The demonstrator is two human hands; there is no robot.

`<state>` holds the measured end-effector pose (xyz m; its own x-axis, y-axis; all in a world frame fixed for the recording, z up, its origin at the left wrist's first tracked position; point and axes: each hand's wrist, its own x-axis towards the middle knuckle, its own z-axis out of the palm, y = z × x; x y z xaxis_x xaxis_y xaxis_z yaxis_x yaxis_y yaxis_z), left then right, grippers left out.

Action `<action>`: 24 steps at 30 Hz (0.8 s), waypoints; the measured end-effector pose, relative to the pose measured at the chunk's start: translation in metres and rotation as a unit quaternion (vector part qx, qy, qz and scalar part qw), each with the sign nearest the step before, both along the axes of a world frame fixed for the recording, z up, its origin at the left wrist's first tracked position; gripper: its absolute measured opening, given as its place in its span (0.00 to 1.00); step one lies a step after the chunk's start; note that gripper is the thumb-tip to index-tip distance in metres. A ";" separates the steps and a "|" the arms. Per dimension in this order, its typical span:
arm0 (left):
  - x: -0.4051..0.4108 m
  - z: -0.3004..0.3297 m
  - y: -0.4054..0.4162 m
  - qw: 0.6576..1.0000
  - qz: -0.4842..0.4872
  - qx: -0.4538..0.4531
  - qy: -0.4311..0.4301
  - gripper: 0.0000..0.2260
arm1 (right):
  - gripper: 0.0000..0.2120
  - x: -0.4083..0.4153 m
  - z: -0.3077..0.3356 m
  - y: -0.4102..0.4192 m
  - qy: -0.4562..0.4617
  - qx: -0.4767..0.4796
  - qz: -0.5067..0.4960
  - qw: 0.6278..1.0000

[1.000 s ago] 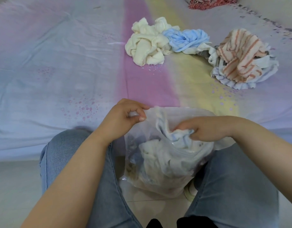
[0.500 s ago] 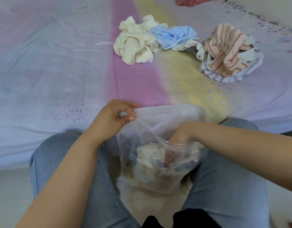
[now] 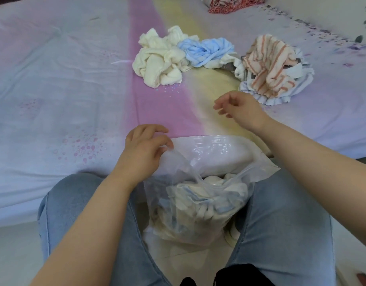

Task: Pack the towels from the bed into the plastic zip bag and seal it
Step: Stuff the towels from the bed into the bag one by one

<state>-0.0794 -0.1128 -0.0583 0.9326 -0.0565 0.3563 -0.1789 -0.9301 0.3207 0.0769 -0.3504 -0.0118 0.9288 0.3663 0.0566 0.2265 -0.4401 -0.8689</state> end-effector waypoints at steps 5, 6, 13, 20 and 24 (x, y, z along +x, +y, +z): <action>0.000 0.002 -0.007 0.995 0.012 0.087 -0.052 0.13 | 0.21 0.063 -0.001 -0.029 -0.195 0.011 -0.311 0.930; 0.000 0.002 -0.007 0.994 0.013 0.097 -0.056 0.13 | 0.27 0.074 0.001 -0.033 -0.162 -0.006 -0.323 0.932; 0.002 0.003 -0.003 0.996 0.037 0.077 -0.027 0.12 | 0.19 0.101 -0.008 -0.040 -0.020 -0.138 -0.238 0.961; 0.000 0.001 0.000 0.996 0.071 0.045 0.025 0.12 | 0.17 -0.006 0.019 0.032 -0.069 -0.363 0.061 0.927; -0.001 0.000 0.001 0.995 0.084 0.035 0.049 0.09 | 0.14 -0.044 0.020 0.050 -0.148 -0.375 0.121 0.907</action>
